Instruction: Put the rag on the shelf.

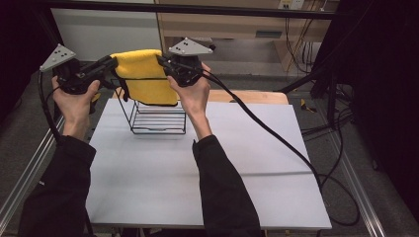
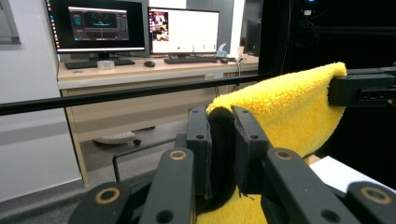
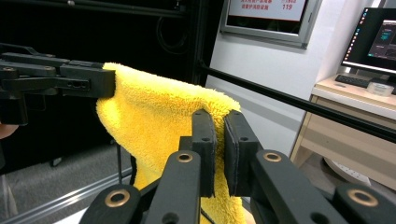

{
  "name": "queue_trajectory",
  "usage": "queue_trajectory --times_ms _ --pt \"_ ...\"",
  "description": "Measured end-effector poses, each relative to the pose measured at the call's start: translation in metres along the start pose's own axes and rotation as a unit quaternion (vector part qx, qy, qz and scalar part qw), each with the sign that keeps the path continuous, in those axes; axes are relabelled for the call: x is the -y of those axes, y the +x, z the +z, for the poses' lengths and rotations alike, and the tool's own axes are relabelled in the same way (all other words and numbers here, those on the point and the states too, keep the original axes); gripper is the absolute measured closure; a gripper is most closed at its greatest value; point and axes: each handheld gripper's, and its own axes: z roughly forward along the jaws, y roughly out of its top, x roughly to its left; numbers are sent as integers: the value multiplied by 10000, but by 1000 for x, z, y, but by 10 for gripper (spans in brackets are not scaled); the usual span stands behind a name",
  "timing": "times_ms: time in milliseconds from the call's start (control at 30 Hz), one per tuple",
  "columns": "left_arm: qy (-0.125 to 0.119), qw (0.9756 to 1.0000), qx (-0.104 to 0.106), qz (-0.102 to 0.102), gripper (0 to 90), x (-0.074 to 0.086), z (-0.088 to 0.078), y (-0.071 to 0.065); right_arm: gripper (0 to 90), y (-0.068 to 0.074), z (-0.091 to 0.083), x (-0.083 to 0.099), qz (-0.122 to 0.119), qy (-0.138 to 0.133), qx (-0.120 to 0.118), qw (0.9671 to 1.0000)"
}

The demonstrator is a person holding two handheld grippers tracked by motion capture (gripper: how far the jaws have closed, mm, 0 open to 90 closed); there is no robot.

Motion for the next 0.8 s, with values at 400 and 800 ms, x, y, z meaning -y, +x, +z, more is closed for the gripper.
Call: queue_trajectory --times_ms 400,800 --pt "211 9996 165 -33 768 16 -13 -9 837 8 -13 11 -28 255 -207 9995" --pt "597 9980 175 -58 736 32 -19 -16 833 12 -17 30 -20 589 -454 9972"
